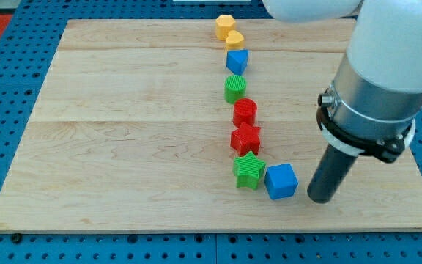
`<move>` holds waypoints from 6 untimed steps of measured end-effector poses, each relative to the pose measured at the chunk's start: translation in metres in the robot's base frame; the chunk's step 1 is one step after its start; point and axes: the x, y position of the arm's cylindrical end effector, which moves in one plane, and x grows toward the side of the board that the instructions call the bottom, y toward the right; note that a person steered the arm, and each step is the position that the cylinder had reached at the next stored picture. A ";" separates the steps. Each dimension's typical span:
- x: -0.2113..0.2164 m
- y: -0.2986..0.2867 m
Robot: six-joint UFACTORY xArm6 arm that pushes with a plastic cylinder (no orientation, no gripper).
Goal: Push the blue cube up a bit
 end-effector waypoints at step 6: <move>-0.065 -0.014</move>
